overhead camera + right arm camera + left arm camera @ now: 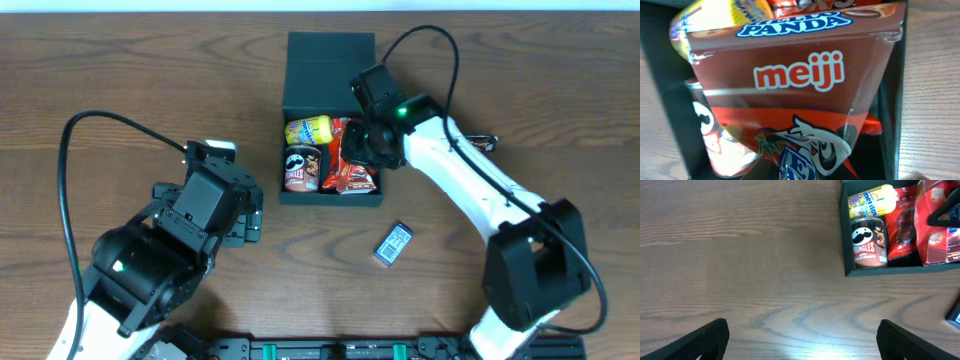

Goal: Pack container
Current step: 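Carry the Hello Panda box into the black box with the right gripper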

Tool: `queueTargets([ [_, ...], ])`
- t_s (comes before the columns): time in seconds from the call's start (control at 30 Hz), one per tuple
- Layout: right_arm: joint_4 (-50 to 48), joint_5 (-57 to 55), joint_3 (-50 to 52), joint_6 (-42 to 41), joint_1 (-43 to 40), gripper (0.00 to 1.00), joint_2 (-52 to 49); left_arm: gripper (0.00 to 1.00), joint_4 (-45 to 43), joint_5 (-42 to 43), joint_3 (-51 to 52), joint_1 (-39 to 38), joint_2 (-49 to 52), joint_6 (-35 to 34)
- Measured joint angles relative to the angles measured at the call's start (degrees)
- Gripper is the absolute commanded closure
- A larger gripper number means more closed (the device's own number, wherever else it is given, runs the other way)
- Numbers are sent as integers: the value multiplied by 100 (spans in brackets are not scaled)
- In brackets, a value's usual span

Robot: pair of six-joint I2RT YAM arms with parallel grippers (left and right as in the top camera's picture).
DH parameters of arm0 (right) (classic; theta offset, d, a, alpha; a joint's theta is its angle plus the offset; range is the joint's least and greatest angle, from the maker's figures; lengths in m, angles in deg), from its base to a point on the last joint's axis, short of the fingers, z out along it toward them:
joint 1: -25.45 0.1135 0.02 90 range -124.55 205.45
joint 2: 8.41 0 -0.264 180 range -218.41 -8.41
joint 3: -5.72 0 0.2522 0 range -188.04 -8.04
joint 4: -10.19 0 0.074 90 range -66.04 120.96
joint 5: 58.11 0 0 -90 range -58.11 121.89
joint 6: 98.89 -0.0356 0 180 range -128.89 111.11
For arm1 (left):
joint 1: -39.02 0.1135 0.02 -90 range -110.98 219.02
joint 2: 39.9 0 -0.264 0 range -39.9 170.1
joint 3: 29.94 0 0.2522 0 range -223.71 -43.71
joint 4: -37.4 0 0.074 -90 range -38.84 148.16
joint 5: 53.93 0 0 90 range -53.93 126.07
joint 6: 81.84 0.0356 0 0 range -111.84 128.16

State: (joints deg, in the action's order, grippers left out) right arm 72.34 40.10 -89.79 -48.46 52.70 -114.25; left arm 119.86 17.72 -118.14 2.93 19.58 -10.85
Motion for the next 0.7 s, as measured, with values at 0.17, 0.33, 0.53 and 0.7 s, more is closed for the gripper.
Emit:
queueTargets([
  [0.17, 68, -284, -2, -31, 0, 99, -11, 5, 0, 0, 0, 0, 0, 0],
  [0.33, 87, -426, -2, -26, 0, 94, -11, 5, -2, 0, 0, 0, 0, 0],
  [0.53, 107, -549, -2, 26, 11, 40, -13, 5, 0, 0, 0, 0, 0, 0],
  [0.7, 125, -601, -2, 197, 11, 1, -20, 5, -2, 0, 0, 0, 0, 0],
])
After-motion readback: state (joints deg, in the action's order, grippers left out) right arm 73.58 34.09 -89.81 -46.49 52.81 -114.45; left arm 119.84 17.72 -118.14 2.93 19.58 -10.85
